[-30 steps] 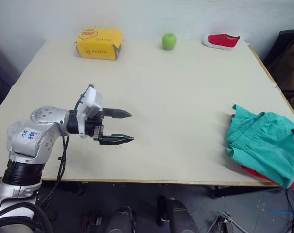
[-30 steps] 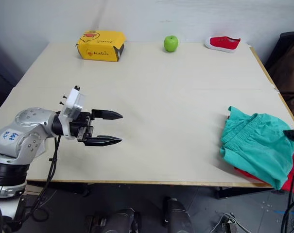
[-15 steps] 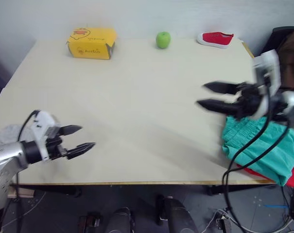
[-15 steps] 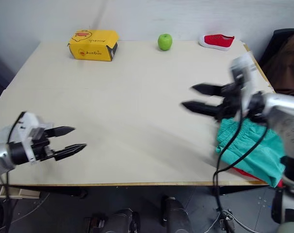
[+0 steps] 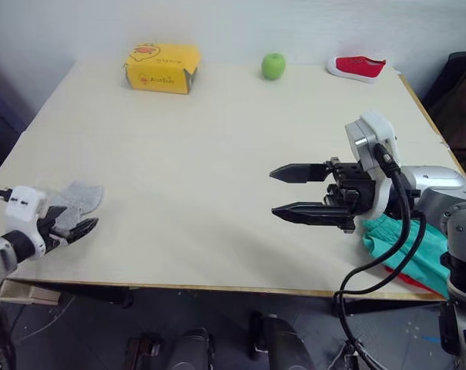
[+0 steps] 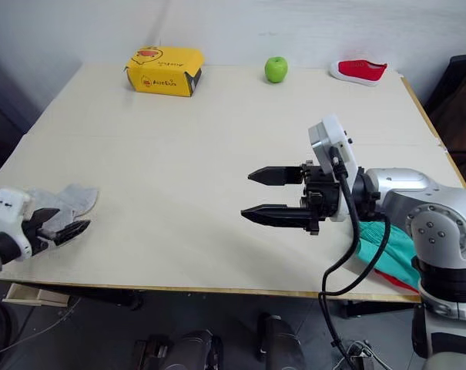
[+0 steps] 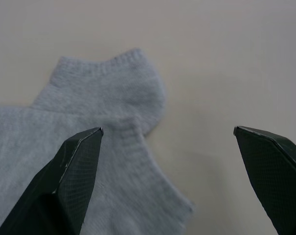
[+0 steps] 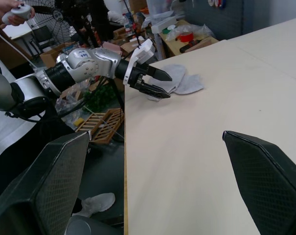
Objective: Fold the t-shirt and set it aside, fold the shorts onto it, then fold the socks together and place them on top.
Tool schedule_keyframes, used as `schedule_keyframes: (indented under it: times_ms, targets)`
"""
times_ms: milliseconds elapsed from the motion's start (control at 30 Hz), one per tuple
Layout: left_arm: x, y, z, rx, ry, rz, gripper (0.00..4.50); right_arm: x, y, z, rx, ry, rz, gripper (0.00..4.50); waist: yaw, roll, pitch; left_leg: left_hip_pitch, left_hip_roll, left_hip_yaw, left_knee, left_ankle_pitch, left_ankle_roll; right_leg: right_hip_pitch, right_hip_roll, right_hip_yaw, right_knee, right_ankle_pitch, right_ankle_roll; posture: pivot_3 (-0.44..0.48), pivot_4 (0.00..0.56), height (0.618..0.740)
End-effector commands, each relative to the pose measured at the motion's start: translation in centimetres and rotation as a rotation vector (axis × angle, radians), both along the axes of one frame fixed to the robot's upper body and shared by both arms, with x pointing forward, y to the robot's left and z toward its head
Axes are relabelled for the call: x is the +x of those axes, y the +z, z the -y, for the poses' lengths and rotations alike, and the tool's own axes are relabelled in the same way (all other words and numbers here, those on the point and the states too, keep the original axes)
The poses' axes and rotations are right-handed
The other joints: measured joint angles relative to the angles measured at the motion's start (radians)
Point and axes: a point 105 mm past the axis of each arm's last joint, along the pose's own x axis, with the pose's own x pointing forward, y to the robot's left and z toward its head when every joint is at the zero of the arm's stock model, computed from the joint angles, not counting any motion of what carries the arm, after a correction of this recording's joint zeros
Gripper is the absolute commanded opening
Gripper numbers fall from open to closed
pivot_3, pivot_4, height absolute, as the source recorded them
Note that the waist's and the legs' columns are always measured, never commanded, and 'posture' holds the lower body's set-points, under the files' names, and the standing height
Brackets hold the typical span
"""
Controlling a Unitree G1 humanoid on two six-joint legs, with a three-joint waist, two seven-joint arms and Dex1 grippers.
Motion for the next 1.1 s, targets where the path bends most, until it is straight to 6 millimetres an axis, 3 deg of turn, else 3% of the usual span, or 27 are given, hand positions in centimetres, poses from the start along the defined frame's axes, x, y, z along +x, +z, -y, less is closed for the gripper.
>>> schedule_keyframes:
  times_ms: [33,133,233,533,633,733,933,1033,1100]
  targets:
    - [0.9,-0.1,-1.1,0.023,0.059,0.012,4.5,-0.2,0.4,0.1,0.014,-0.008,0.015,4.41,-0.008,0.0,0.0,0.0,0.0,0.0,0.0,0.0,0.0,0.0,0.0,0.0,0.0,0.0,0.0,0.0,0.15,0.74]
    - [1.6,-0.9,-1.3,0.017,0.067,-0.008,4.5,-0.1,0.3,0.1,0.013,-0.028,0.015,4.41,-0.021,0.0,0.0,-0.001,0.0,0.0,0.0,0.0,0.0,0.0,0.0,0.0,0.0,0.0,0.0,0.0,0.15,0.74]
    - [2.3,-1.6,-1.2,-0.029,0.076,-0.019,3.9,-0.1,0.7,0.1,0.032,-0.038,0.015,4.5,-0.023,0.0,0.0,-0.001,0.0,0.0,0.0,0.0,0.0,0.0,0.0,-0.001,0.0,0.0,0.0,0.0,0.15,0.74]
    - [2.2,-3.1,-2.3,-0.089,0.136,-0.079,1.01,-0.2,1.0,0.3,0.034,-0.068,0.017,4.5,-0.023,0.0,0.0,0.001,0.0,0.0,0.0,0.001,-0.001,0.0,-0.001,-0.001,0.002,0.0,0.0,0.0,0.15,0.74]
    - [1.7,-3.2,-1.4,-0.12,0.088,-0.105,0.09,-0.4,0.5,0.4,0.011,-0.066,0.006,4.5,-0.022,0.0,0.0,0.001,0.0,0.0,0.0,0.001,-0.001,0.0,-0.001,-0.001,0.002,0.0,0.0,0.0,0.15,0.74]
    - [1.2,-2.7,1.8,-0.156,-0.036,-0.124,0.04,-1.0,-0.5,0.7,-0.044,-0.049,0.002,4.5,-0.022,0.0,0.0,0.001,0.0,0.0,-0.001,0.0,-0.001,0.0,-0.001,-0.001,0.001,0.0,0.0,0.0,0.15,0.74]
    - [-0.1,-1.4,12.1,-0.224,-0.33,-0.187,0.04,-1.5,-1.4,0.9,-0.075,-0.04,-0.012,4.5,-0.01,0.0,0.0,0.0,-0.001,0.0,-0.001,0.001,0.001,0.002,-0.005,-0.002,-0.001,0.0,0.001,0.0,0.15,0.74]
    - [0.6,-0.7,16.8,-0.242,-0.403,-0.184,0.04,-1.6,-1.9,0.9,-0.098,-0.048,-0.012,4.5,0.003,0.0,0.0,0.0,-0.001,0.0,0.0,0.001,0.001,0.003,-0.005,-0.002,-0.001,0.001,0.002,0.0,0.15,0.74]
    - [1.1,-0.3,19.0,-0.252,-0.424,-0.178,0.04,-1.6,-2.1,1.0,-0.103,-0.055,-0.016,4.5,0.005,-0.001,0.0,-0.001,-0.002,0.0,0.0,0.002,0.001,0.003,-0.004,-0.002,-0.001,0.001,0.003,0.0,0.15,0.74]
